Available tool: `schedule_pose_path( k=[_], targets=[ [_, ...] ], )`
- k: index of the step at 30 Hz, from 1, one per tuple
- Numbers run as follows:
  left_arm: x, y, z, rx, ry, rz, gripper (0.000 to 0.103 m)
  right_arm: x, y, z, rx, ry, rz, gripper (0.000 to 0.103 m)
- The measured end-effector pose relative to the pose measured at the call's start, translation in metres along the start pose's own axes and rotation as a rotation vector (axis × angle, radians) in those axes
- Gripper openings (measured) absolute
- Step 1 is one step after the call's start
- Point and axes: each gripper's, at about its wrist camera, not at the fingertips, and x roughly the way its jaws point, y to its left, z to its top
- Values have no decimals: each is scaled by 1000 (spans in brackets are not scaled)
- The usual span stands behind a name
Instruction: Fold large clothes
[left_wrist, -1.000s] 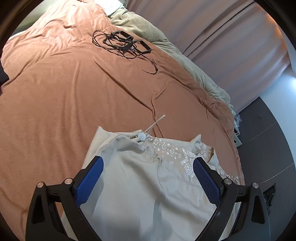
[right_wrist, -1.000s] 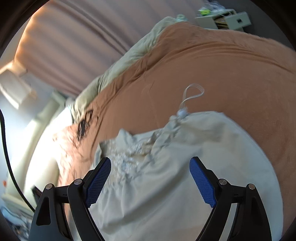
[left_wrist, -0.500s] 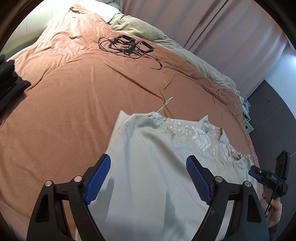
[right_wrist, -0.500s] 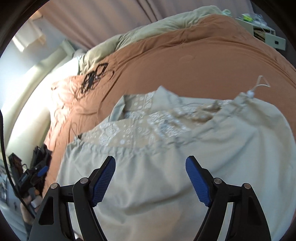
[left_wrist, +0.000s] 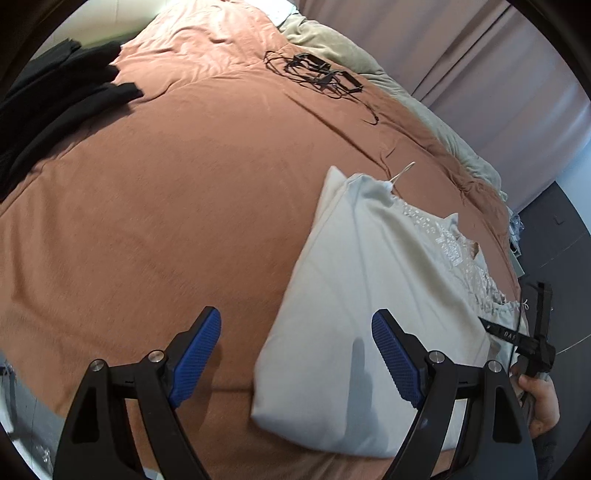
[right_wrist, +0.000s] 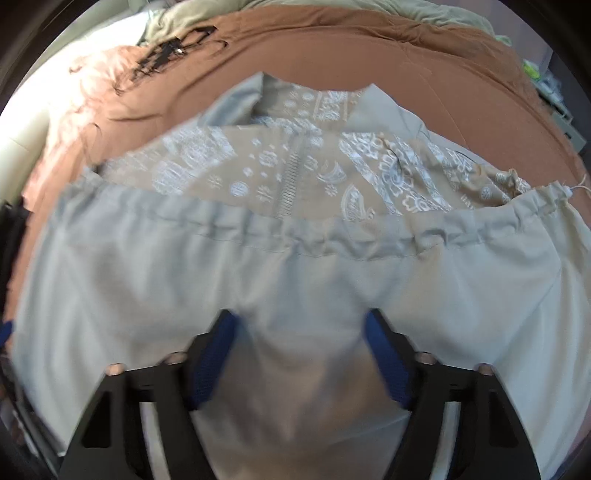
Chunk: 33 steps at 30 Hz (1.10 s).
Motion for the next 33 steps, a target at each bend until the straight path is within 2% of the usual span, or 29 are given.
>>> schedule_pose_path(
  k=[1,2,10,15,18,25,27,33],
  targets=[
    [0,3,-3,-5,3,2,85,-2,1,1,-4,-6,21,9],
    [0,4,-6,-11,6,5,85,-5,2,3,-9,-7,23,3],
    [-4,13,-19,-34,18,4,85,-41,-1,25,-33,-138,36,2],
    [-8,15,-25,-49,25,-6,85,-55,-5,41,-13,-174,49,2],
    [-9,17,-30,-75,39,-31,85,-41,-3,51,4,-161,49,2],
    [2,24,-39,-165,64,-123,85,6,-1,44,36,-84,15,2],
    [9,24,-42,-188,83,-151,72,14,0,41,41,-76,8,2],
    [27,23,-40,-274,105,-226,71,16,-3,41,49,-74,11,2]
  ],
)
